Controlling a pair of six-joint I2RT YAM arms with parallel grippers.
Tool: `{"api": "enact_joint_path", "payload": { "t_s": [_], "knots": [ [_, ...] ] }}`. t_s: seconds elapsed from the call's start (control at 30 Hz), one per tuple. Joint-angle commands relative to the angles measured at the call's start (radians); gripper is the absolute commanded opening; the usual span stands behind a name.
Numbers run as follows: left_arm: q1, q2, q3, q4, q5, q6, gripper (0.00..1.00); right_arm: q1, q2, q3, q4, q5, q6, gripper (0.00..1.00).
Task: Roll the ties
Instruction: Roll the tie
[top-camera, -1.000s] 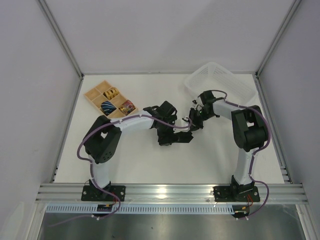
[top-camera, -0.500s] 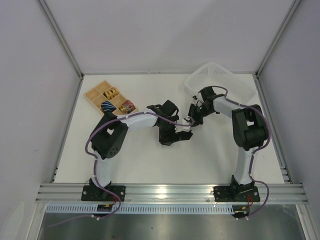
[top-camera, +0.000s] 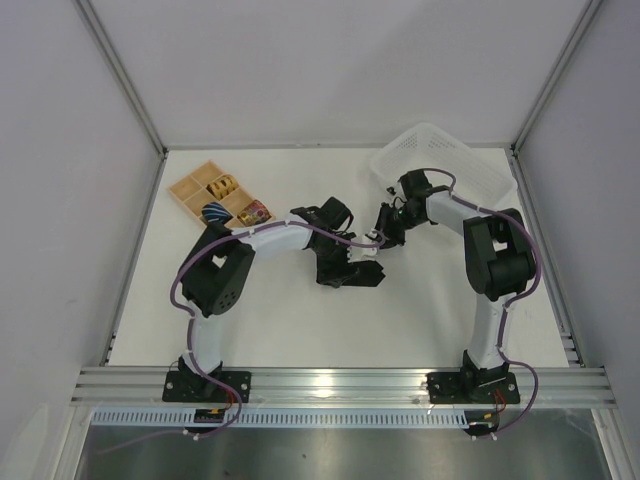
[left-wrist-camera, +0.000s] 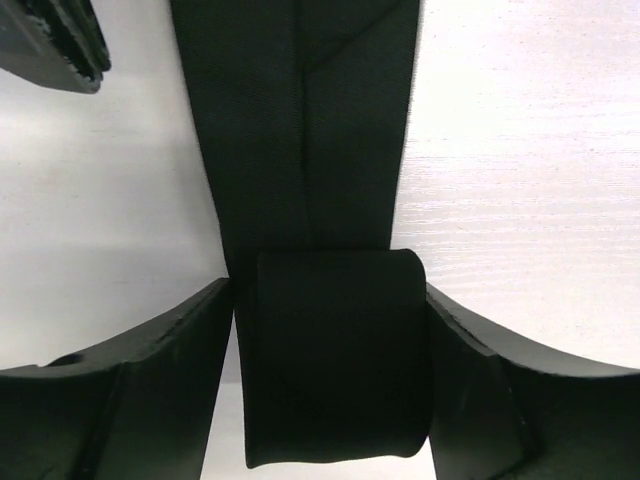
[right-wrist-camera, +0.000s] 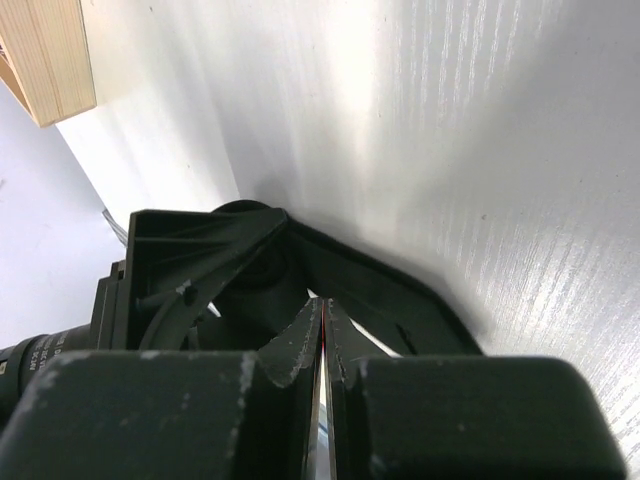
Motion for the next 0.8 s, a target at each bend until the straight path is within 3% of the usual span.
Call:
{"api": "enact_joint_path", "payload": {
  "t_s": [0.0,0.13,0.3,0.33,0.53,0.77],
  "knots": [
    [0.001,-0.002,0.022,-0.036,0.079,0.022,0.72,0.011,-0.01,0.028,0.027,0.021,0.022,0.07],
    [0.0,-0.023,0.0,-0.03,0.079,0.019,0.58,0.046,-0.018,0.029,0.035,0.049,0.037,0.05],
    [-0.002,-0.049,-0.024,-0.012,0.069,0.011,0.48,0.095,-0.039,-0.018,0.081,0.104,0.106,0.0],
    [-0.003,-0.054,-0.032,-0.01,0.069,0.005,0.57,0.1,-0.045,-0.027,0.087,0.121,0.113,0.0],
    [-0.011,-0.089,-0.07,0.004,0.082,-0.015,0.84,0.108,-0.107,-0.087,0.11,0.146,0.12,0.01],
    [-0.014,-0.141,-0.096,0.056,0.058,-0.115,0.91,0.112,-0.12,-0.116,0.089,0.153,0.095,0.01]
  ]
}}
